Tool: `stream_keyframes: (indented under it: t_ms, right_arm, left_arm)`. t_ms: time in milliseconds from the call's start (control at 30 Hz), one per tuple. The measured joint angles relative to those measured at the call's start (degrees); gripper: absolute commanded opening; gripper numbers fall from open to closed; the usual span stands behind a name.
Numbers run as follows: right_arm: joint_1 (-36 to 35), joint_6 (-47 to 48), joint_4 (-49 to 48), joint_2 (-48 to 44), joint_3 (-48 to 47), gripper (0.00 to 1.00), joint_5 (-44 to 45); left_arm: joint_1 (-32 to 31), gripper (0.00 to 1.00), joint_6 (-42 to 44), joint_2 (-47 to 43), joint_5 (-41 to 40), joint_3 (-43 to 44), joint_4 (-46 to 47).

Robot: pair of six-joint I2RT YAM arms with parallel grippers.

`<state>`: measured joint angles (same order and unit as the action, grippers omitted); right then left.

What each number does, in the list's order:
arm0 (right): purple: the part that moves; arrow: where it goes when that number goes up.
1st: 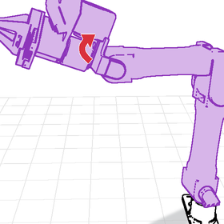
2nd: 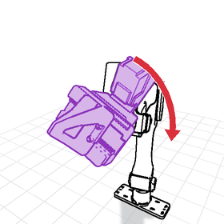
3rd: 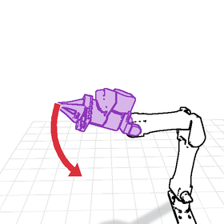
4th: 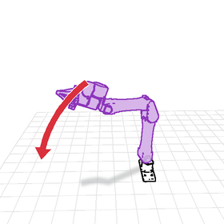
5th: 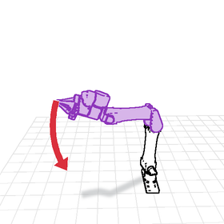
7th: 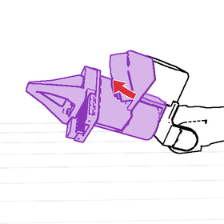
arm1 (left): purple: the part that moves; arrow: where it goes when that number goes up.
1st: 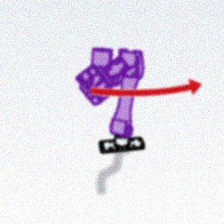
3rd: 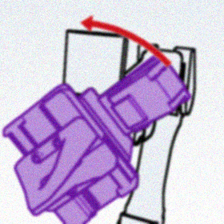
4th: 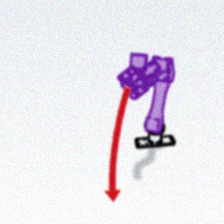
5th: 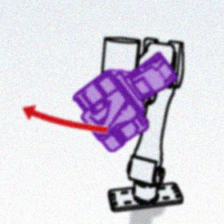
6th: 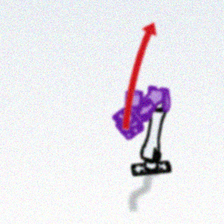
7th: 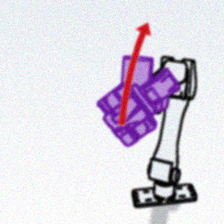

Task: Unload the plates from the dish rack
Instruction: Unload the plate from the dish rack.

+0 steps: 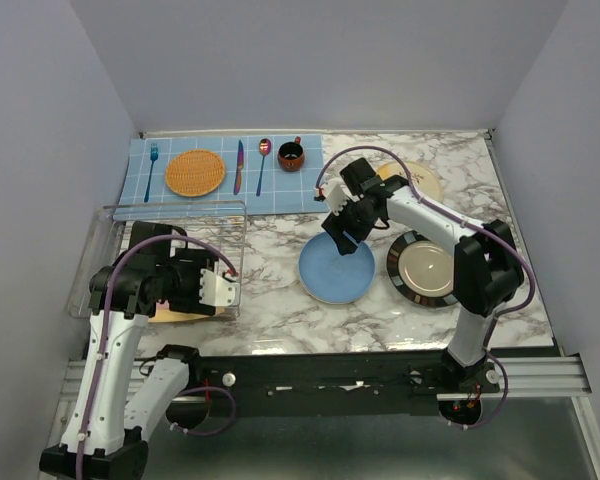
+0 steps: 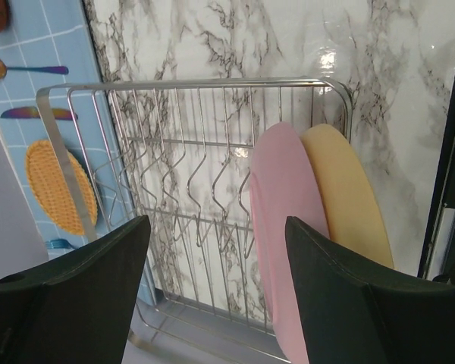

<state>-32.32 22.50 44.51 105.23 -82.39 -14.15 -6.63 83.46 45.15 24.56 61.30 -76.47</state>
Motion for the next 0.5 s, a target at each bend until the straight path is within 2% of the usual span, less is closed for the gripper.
stream_keyframes:
  t_ms: [300,500]
  right_arm:
    - [0.0,0.0,-0.4,0.2,0.0,0.73,0.9]
    - [0.0,0.0,-0.9,0.2,0.2,0.73,1.1]
  left_arm:
    - [-7.5,0.8,-0.3,0.8,-1.7,-1.6,0.0]
    - [-9.6,0.8,-2.3,0.9,-3.1,-1.7,0.0]
